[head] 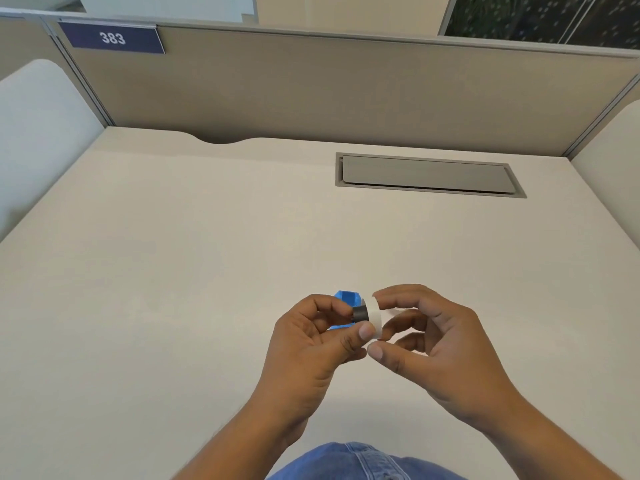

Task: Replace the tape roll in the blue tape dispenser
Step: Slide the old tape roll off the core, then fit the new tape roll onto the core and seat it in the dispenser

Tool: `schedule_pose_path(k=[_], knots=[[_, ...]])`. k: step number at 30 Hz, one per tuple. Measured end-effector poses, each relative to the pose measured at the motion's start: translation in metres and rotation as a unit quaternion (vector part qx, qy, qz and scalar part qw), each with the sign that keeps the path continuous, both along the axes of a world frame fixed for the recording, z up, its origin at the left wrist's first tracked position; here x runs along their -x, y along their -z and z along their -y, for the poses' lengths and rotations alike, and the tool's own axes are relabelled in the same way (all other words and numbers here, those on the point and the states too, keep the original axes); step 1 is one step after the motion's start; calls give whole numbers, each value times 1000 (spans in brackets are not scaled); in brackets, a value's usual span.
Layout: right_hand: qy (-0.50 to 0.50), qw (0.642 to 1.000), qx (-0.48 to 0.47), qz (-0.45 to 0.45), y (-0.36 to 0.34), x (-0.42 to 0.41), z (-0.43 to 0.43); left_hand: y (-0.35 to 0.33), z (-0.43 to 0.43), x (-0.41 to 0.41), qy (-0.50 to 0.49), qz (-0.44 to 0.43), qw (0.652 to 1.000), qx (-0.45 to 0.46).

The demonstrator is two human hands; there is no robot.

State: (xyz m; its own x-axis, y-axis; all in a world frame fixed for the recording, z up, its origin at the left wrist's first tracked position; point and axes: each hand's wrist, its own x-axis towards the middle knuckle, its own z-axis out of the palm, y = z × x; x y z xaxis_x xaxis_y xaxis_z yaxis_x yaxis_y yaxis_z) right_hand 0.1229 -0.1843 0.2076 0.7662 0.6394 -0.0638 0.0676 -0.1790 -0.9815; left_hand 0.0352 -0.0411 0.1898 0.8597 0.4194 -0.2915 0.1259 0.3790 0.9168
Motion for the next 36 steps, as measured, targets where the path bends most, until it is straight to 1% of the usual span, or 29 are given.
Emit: schedule_pose_path(k=[4,10,15,17,20,22,24,26,27,30,36], knots=[[0,1000,10,-5,1,-1,0,0,-1,-1,11,-4,1000,2],[1,1000,-6,-6,2,-5,0,-1,-4,0,33,4,999,-13],[5,1000,-18,4,5,-9,1,0,-8,-2,12,-2,1000,-22],[21,1000,-22,5,6,-16,4,1,-11,-2,-5,-1,1000,-21],[82,996,-13,-35,19,-32,9,4,-15,-2,-18,-6,999,-30],[116,992,29,-41,40,-44,13,6,-16,-2,-16,-15,999,-40],[120,986,116,-2,68,-54,18,7,-15,-2,-18,-24,999,-42],[106,972,207,43,95,-60,23,8,-14,-2,-23,-26,999,-35],[101,965,236,55,107,-63,26,8,-14,-2,-25,-27,999,-35],[94,954,276,68,131,-66,29,8,-13,-3,-27,-28,999,-29],[109,945,300,75,150,-68,29,12,-15,-5,-40,-42,998,-25]])
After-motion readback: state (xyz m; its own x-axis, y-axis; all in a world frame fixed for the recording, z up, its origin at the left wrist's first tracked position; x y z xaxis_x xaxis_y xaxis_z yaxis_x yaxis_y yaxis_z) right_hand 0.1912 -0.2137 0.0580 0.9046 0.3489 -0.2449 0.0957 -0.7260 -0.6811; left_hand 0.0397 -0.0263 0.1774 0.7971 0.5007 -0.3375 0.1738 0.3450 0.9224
